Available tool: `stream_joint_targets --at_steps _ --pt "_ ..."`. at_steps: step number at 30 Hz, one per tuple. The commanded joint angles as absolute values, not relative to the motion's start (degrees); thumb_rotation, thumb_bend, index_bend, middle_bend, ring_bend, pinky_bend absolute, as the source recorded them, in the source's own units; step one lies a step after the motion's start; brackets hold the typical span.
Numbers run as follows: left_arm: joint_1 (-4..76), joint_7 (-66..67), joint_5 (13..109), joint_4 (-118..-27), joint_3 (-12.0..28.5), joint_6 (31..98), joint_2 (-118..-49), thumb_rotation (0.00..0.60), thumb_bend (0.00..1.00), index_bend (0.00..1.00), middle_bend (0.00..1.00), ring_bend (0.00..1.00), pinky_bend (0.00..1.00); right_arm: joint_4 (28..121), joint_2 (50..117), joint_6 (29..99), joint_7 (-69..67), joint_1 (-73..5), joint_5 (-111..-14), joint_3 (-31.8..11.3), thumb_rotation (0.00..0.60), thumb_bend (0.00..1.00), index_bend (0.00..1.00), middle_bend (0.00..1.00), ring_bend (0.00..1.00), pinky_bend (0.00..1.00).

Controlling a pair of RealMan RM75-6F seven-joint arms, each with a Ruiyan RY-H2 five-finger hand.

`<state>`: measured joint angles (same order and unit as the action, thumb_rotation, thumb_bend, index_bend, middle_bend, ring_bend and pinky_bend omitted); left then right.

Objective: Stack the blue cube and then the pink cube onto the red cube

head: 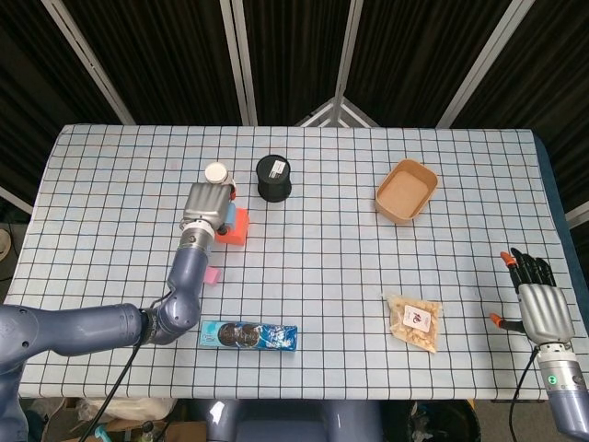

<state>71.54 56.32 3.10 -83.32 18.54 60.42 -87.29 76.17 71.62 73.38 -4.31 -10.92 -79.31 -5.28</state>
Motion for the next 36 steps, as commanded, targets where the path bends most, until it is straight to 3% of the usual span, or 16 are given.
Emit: stream_joint_targets --at_steps 1,13,22,30,36 --pt "71.37 56.49 3.51 -86.20 19.03 62.36 -85.33 0.600 0.27 0.29 0.85 0.69 0.73 76.23 71.58 73.41 -4.28 -10.93 -79.41 -5.24 0.600 0.10 0.00 0.04 0.03 0.04" --pt "65.98 53.32 10.40 -109.41 20.58 68.70 -68.73 0.600 0.27 0.29 0.85 0.69 0.73 77.30 71.10 74.22 -4.52 -10.69 -80.23 -4.99 0.600 0.09 0.00 0.04 0.03 0.04" --pt "56.14 46.18 22.26 -124.29 14.34 66.27 -56.83 0.600 0.27 0.29 0.84 0.69 0.73 77.76 70.66 74.71 -5.25 -10.47 -80.62 -4.93 0.600 0.09 0.00 0.04 0.03 0.04" --pt "49.36 42.18 33.16 -122.72 5.27 63.14 -57.30 0.600 0.27 0.30 0.84 0.69 0.73 78.01 70.36 74.69 -5.72 -10.45 -80.90 -4.78 0.600 0.09 0.00 0.04 0.03 0.04" --pt "48.77 41.86 34.37 -116.68 2.15 60.82 -62.66 0.600 0.27 0.30 0.84 0.69 0.73 78.05 70.25 74.68 -5.89 -10.40 -80.99 -4.69 0.600 0.09 0.00 0.04 0.03 0.04"
